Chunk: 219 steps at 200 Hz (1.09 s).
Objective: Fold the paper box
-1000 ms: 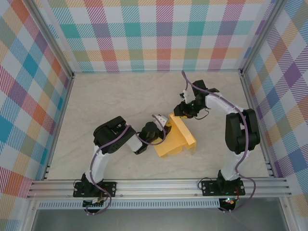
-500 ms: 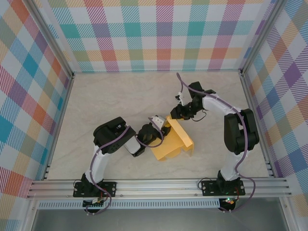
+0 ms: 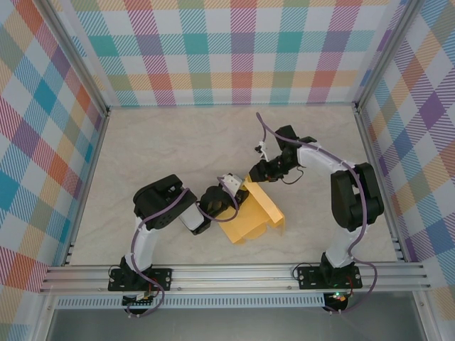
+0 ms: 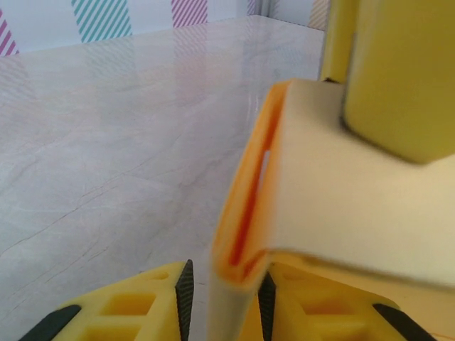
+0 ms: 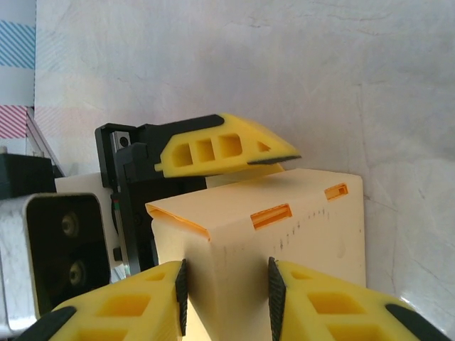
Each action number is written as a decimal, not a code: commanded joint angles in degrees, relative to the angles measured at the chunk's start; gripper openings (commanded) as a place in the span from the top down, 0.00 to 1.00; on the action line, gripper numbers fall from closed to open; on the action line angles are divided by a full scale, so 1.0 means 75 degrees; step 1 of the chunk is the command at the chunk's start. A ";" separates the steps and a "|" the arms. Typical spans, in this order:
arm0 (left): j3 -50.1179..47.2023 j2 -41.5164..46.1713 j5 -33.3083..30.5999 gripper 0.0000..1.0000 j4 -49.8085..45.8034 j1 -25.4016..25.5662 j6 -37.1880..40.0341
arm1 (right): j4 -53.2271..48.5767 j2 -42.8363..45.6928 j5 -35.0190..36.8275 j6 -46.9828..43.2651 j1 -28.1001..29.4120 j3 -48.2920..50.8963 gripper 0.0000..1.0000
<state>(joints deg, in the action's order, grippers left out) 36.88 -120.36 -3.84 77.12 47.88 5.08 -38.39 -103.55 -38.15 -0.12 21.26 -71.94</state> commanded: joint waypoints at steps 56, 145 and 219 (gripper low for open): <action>-0.0160 -0.0104 -0.0402 0.91 0.0522 0.0285 0.0628 | -0.0426 0.0004 0.0567 -0.0196 0.0298 0.0370 0.65; 0.0118 -0.0027 -0.1946 0.80 -0.0176 0.0380 0.0366 | 0.0041 0.0430 0.0878 0.0321 0.0307 0.0624 0.65; -0.0023 -0.0250 -0.1961 0.73 -0.0021 0.0378 -0.0021 | -0.0053 0.0469 0.0968 0.0298 0.0323 0.0616 0.65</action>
<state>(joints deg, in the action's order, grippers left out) 36.97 -120.70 -15.11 76.82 50.89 6.55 -34.30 -100.01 -33.87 2.55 22.94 -68.73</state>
